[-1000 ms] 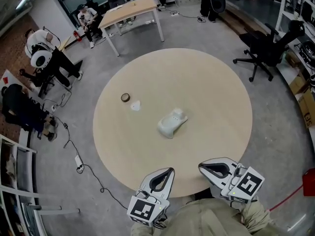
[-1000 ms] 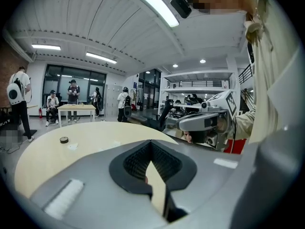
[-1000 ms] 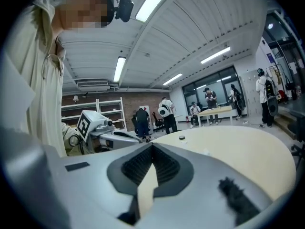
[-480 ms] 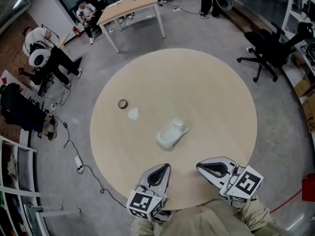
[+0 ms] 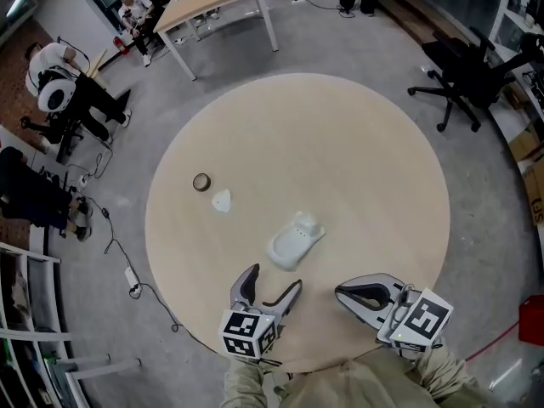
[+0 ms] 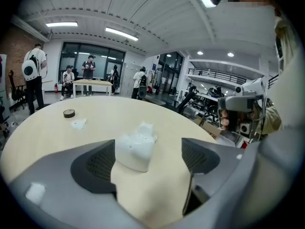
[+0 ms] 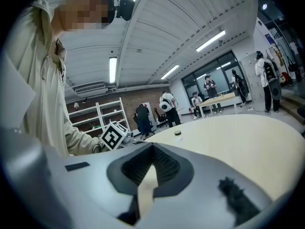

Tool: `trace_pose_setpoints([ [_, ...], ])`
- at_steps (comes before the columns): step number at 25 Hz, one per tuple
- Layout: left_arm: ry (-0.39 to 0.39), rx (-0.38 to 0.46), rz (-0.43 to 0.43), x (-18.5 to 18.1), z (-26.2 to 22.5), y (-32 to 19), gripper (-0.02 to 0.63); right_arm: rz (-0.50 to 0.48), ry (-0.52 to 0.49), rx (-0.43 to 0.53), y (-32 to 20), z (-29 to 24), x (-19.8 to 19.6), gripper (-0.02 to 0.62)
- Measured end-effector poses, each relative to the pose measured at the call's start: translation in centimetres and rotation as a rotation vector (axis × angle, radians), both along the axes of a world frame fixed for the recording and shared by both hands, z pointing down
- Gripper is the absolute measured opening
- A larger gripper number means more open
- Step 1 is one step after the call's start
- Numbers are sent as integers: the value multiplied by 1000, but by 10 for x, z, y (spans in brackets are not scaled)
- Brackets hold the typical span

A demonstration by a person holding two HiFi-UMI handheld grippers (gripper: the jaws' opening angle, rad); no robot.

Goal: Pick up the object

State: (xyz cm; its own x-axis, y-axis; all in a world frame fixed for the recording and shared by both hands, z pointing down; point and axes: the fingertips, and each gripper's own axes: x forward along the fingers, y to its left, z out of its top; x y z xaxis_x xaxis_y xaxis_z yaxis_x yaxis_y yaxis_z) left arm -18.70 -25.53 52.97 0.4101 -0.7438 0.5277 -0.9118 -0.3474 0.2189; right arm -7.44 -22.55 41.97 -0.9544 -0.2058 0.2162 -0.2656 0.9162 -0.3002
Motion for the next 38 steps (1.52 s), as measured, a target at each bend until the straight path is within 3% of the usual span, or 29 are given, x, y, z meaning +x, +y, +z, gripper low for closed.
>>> trace_pose_setpoints([
  [3, -22, -48, 9, -6, 26, -14, 473, -7, 0, -16, -3, 6, -6, -5],
  [14, -116, -149, 137, 2, 85, -52, 512, 9, 27, -76, -19, 24, -6, -5],
  [22, -209, -117, 100, 3, 95, -67, 511, 21, 37, -107, -23, 33, -6, -5],
  [25, -228, -127, 125, 4, 96, -67, 500, 24, 38, -113, -23, 36, -5, -5],
  [33, -202, -130, 158, 10, 84, -60, 492, 17, 38, -108, -23, 35, -7, -5],
  [38, -159, -66, 92, 7, 52, -58, 492, 25, 32, -90, -23, 26, -4, -5],
])
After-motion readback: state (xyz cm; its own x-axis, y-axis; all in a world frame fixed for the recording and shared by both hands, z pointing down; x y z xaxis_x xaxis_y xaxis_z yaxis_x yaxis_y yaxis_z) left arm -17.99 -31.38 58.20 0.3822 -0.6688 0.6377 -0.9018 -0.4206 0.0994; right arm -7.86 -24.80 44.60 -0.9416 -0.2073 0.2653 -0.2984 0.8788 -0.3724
